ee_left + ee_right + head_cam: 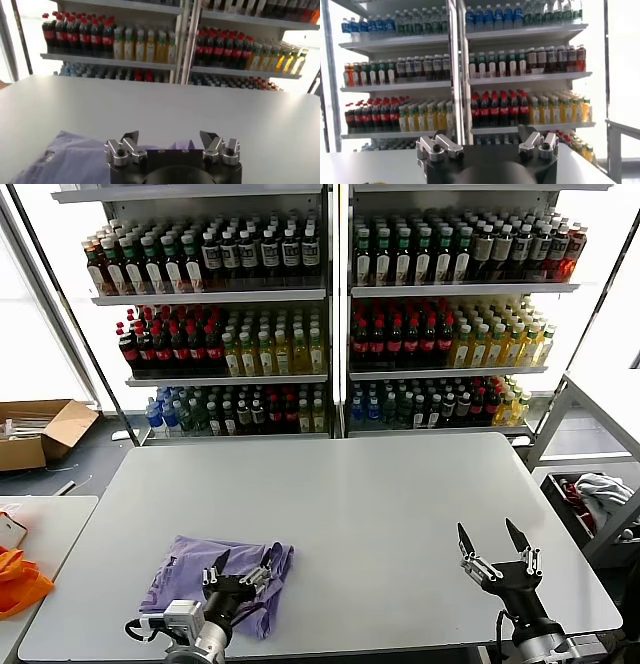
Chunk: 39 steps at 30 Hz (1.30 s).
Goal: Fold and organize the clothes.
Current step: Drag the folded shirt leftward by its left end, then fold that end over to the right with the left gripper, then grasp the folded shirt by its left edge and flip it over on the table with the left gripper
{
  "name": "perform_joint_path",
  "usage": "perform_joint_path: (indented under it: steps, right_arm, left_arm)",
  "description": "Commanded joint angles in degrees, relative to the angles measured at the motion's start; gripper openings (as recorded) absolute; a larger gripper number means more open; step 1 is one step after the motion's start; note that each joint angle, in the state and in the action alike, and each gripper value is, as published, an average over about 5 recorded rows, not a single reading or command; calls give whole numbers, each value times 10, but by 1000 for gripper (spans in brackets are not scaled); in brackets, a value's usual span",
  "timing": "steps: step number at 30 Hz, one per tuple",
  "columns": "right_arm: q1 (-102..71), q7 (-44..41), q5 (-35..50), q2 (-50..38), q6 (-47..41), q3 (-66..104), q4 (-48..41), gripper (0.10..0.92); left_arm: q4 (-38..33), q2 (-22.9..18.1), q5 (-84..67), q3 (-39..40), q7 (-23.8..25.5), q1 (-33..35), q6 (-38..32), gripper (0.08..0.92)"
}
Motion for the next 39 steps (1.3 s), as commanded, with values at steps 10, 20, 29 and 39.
perform_joint_path:
  steps: [10,20,29,39]
  right_arm:
    - [-14,-2,2,-3,17,-7,0,823]
    - [-13,-3,5,-8,19,-4,0,823]
    - [-12,-2,5,-5,21,-5,0,823]
    - [-12,-2,10,-6,24,1,-1,823]
  left_arm:
    - [176,138,-117,-247,107,-34,14,823]
    - [197,93,-86,-201,112,-27,11,823]
    - [191,65,-65,-163,122,-23,12,823]
    - [193,44,-66,-149,123,-14,6,697]
